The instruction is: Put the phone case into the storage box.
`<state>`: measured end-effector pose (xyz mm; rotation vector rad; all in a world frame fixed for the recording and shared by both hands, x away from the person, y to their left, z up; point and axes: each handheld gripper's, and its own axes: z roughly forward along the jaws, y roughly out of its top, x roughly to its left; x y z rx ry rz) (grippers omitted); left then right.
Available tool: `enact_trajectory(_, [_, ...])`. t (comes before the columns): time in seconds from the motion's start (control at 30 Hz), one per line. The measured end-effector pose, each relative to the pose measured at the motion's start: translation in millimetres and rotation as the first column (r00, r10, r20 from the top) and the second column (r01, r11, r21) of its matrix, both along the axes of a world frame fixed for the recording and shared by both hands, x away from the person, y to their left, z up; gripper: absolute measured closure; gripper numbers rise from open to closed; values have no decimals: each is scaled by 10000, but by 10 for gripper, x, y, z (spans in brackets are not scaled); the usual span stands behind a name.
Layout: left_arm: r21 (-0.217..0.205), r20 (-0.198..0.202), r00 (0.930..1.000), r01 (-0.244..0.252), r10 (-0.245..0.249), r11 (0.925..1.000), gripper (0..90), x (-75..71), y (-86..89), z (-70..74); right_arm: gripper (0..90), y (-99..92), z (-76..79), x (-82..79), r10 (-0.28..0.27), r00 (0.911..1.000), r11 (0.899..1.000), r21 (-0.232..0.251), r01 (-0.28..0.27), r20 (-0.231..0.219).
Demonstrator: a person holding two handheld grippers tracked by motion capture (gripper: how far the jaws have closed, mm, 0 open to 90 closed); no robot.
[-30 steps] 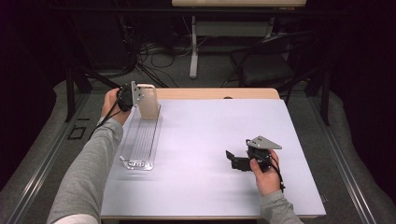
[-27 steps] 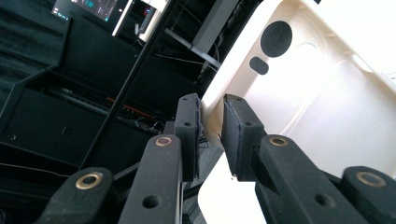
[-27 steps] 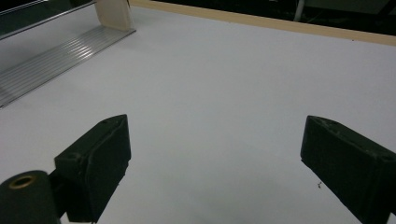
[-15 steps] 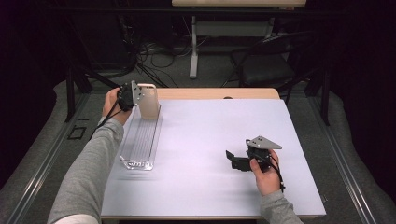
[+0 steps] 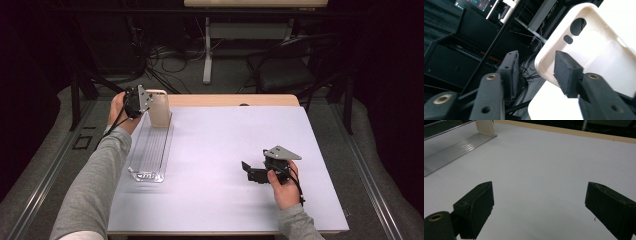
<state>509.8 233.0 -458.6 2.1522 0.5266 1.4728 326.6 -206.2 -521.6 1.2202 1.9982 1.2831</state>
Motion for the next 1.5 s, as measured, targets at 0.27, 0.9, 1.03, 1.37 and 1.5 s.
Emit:
enact_trajectory(0.27, [2,38,9995,301,-301,9995,447,-30,-9,30,83,1,5,-5,-1,10000,10000,8,1,38])
enact_trajectory(0.9, [-686,-8,10000,-38,37,9976,429,-81,64,129,83,-7,5,-2,9,10000,10000,-29,-9,76])
enact_trajectory(1.03, [-810,-83,9998,-183,177,9965,429,-101,84,157,83,-2,6,-5,-3,10000,10000,-11,3,41])
enact_trajectory(1.37, [-1079,-82,9998,-214,206,9939,422,-132,115,212,83,0,6,-6,6,10000,10000,-27,-6,13])
enact_trajectory(1.5, [-1263,-243,9994,-274,245,9916,422,-144,108,229,83,1,6,-8,24,10000,10000,-33,-24,15])
